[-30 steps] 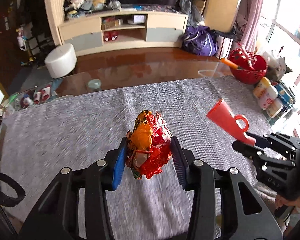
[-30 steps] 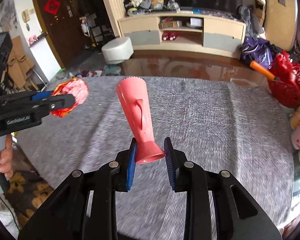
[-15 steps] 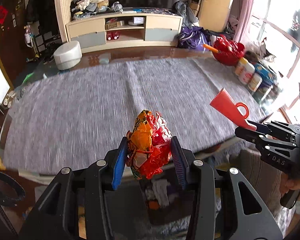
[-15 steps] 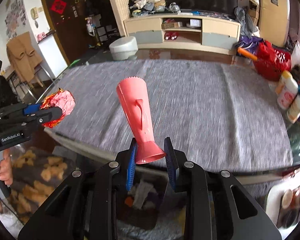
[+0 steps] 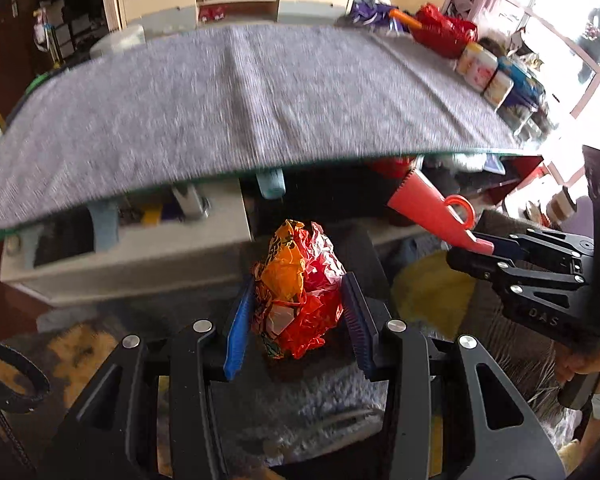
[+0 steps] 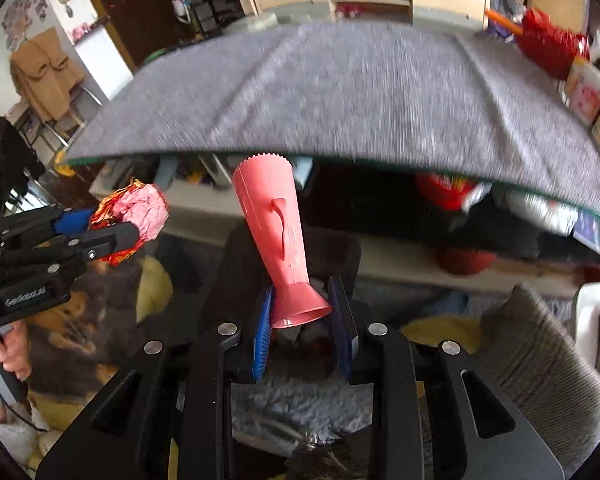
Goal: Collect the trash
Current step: 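Lower both tools to the bin and open them to drop ball and cone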
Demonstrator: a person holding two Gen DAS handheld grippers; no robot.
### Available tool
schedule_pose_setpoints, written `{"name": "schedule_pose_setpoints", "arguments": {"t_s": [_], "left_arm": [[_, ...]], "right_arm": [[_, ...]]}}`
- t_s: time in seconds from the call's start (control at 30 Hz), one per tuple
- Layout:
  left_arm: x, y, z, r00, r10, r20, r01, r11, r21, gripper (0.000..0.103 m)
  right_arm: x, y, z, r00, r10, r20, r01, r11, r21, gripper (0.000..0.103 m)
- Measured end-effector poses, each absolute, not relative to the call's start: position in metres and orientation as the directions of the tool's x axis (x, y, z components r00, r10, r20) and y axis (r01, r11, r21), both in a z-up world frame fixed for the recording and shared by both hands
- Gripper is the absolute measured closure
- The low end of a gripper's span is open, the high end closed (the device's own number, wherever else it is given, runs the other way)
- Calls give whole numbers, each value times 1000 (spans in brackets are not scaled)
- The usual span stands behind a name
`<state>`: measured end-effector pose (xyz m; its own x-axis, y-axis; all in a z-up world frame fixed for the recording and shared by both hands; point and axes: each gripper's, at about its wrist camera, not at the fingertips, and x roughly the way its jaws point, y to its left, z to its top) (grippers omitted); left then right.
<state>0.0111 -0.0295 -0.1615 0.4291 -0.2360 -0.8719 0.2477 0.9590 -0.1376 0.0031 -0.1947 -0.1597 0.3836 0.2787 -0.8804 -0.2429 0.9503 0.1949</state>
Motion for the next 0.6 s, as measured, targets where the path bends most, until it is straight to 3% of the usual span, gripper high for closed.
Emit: {"name": "schedule_pose_setpoints", "arguments": {"t_s": [0.6], "left_arm": [[32,-41,-277,203,-261,-944,243,947,-210,62]], "right_arm": [[41,-173,-263,176,254,-951,-145,962,230,75]]}}
